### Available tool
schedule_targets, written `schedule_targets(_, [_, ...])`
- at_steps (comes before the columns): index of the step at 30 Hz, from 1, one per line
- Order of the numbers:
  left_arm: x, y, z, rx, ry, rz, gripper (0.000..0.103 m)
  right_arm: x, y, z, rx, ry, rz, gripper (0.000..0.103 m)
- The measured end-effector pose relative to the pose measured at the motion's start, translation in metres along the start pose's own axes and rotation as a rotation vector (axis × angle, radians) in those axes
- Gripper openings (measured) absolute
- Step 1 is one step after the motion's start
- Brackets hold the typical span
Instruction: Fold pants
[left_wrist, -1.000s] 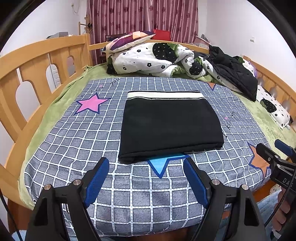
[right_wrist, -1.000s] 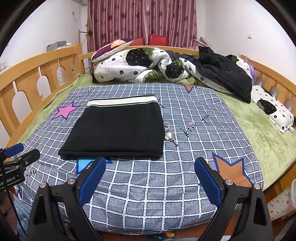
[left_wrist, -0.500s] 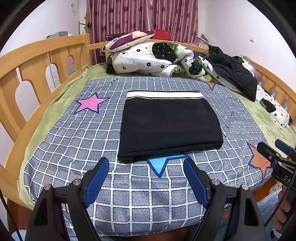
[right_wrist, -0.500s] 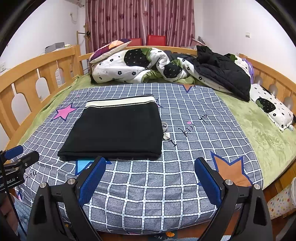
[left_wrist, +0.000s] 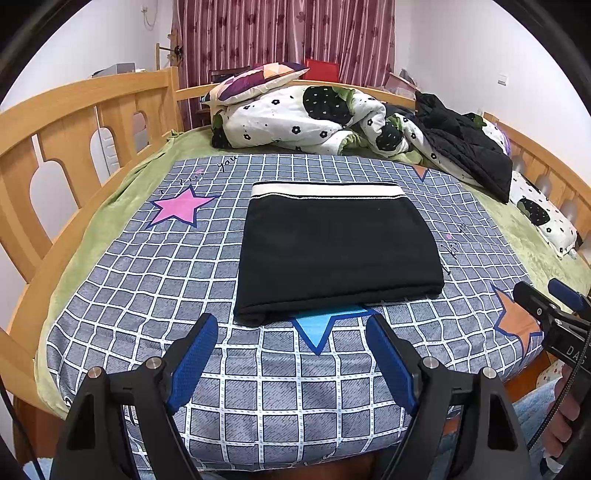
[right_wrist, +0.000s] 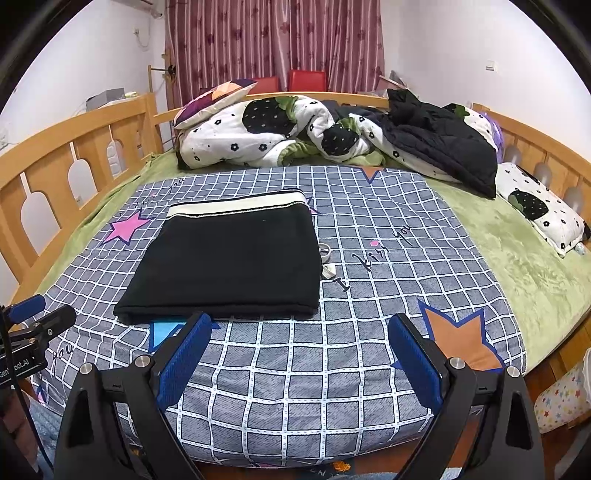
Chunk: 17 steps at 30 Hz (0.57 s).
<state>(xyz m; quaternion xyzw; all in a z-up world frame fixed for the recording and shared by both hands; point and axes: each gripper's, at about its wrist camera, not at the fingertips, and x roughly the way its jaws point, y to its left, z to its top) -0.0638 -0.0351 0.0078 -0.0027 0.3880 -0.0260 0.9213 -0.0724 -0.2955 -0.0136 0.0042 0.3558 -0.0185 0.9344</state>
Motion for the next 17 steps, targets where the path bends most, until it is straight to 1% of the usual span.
schedule_targets(17, [-0.0082,-0.001,0.0023,0.0,-0.014,-0.022,0.081,0.0002,-0.0016,-0.0008,-0.008,-0.004,-0.012,0.095])
